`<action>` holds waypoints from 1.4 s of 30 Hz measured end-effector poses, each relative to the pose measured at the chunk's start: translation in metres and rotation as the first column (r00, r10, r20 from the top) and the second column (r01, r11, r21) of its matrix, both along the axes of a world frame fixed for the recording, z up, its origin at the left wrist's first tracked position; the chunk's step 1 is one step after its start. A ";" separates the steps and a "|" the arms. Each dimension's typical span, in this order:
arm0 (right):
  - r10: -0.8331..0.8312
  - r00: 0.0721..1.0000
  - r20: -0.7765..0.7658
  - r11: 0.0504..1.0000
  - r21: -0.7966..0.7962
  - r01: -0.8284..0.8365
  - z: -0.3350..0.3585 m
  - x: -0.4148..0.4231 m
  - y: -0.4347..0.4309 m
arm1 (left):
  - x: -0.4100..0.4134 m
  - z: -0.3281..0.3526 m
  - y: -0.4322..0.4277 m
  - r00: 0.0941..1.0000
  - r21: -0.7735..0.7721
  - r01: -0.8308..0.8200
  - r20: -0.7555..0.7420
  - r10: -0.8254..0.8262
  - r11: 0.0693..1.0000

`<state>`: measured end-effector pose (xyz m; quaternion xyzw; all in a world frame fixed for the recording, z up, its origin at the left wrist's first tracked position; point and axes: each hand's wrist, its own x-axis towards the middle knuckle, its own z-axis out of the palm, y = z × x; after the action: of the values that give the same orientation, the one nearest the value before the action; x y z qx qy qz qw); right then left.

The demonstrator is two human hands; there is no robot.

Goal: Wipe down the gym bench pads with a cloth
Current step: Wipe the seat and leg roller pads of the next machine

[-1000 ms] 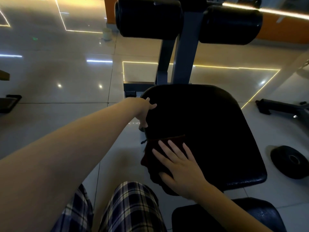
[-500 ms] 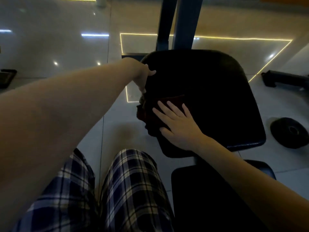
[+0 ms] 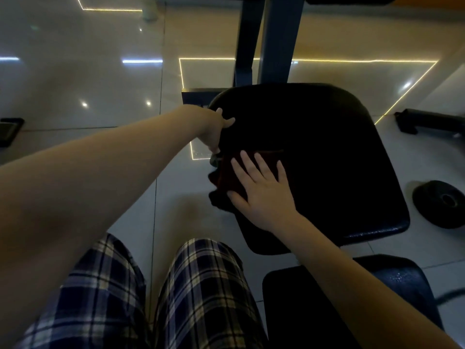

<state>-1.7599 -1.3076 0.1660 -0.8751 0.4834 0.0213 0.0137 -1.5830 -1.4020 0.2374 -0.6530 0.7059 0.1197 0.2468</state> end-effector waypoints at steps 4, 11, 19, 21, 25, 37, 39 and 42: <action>-0.059 0.997 0.056 0.998 0.031 0.057 0.006 0.027 -0.042 | -0.005 0.000 0.001 0.999 -0.010 -0.003 0.037 0.003 1.000; -0.014 0.998 0.056 0.995 0.098 0.008 0.014 0.005 -0.006 | 0.001 -0.002 0.001 1.000 -0.005 -0.014 -0.018 0.014 1.000; -0.007 1.000 -0.018 0.997 0.082 0.009 0.002 -0.037 0.046 | 0.008 -0.006 0.000 0.997 -0.022 0.025 -0.067 -0.027 0.999; -0.030 1.000 0.000 0.999 0.036 0.030 -0.001 -0.026 0.036 | 0.008 -0.009 -0.001 0.997 -0.024 0.034 -0.064 -0.035 0.999; -0.025 1.000 0.003 0.998 0.054 0.025 0.003 -0.006 0.005 | 0.010 -0.009 -0.003 0.997 -0.016 0.039 -0.065 -0.039 0.999; -0.194 0.920 0.340 0.929 0.365 0.061 0.044 0.033 -0.075 | 0.006 0.015 0.037 0.962 -0.117 0.073 -0.254 -0.101 0.990; -0.368 0.758 0.539 0.846 0.532 0.033 0.064 0.030 -0.070 | 0.008 0.016 0.046 0.928 -0.236 0.043 -0.352 -0.126 0.971; -0.678 0.425 0.599 0.628 0.773 -0.089 0.099 0.027 -0.058 | 0.009 0.028 0.057 0.780 -0.462 -0.065 -0.576 -0.243 0.885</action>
<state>-1.7333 -1.3659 0.2653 -0.5683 0.5197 -0.2376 0.5921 -1.5741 -1.3449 0.2659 -0.5811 0.7858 0.1454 -0.1539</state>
